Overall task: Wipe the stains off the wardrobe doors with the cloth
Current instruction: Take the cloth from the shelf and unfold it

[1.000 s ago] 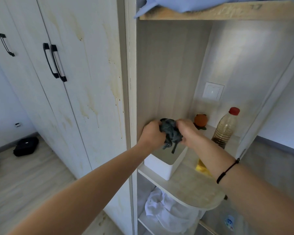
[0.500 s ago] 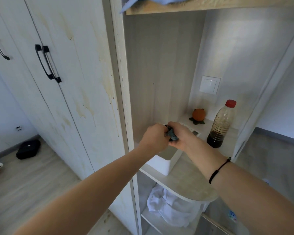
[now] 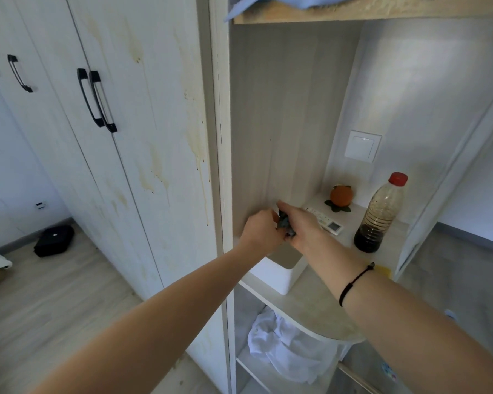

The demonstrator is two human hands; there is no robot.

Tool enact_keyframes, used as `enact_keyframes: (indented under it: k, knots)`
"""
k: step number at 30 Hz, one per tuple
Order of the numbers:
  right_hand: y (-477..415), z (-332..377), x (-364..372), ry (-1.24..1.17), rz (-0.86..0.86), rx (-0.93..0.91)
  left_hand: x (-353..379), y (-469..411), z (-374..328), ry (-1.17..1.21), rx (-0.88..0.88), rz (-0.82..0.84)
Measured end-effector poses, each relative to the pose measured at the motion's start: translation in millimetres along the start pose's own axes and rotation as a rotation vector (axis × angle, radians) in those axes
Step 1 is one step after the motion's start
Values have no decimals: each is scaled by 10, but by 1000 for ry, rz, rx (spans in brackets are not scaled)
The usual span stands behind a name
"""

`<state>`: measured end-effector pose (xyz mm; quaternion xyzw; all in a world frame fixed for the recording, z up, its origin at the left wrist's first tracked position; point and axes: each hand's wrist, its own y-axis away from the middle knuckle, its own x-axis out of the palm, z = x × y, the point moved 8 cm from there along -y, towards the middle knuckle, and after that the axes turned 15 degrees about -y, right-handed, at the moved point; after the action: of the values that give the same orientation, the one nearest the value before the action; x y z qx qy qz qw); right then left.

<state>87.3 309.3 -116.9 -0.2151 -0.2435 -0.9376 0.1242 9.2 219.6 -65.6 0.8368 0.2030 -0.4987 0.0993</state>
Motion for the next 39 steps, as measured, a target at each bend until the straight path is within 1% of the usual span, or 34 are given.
enact_keyframes:
  k: [2,4,7,9,11,13,15,17,20,24,30,35,39]
  knots:
    - [6,-50,11,34,23,-6,-92,-11,-36,-128,51,-76]
    - [26,-75,22,28,39,-31,-160,-27,-67,-195,90,-120]
    - [30,-56,-26,85,-1,-107,-179,-11,-117,-227,109,-112]
    - [34,39,-50,165,-34,-187,-154,10,-156,-212,132,-95]
    - [18,178,-26,255,-25,-258,-192,61,-196,-143,165,-112]
    - [-11,266,-1,351,-18,-277,-284,95,-215,-124,199,-165]
    - [-29,305,17,473,-21,-292,-362,119,-178,-155,211,-184]
    - [-26,316,37,590,-11,-333,-390,124,-127,-204,214,-166]
    - [-9,278,82,689,18,-370,-337,133,-69,-264,233,-127]
    - [19,276,201,785,60,-450,-201,157,-37,-266,234,-76]
    - [31,213,171,827,67,-358,-128,136,26,-234,203,-68]
    - [81,201,232,894,77,-350,-136,117,30,-231,188,-60]
    - [120,228,211,871,48,-310,-80,99,56,-217,143,17]
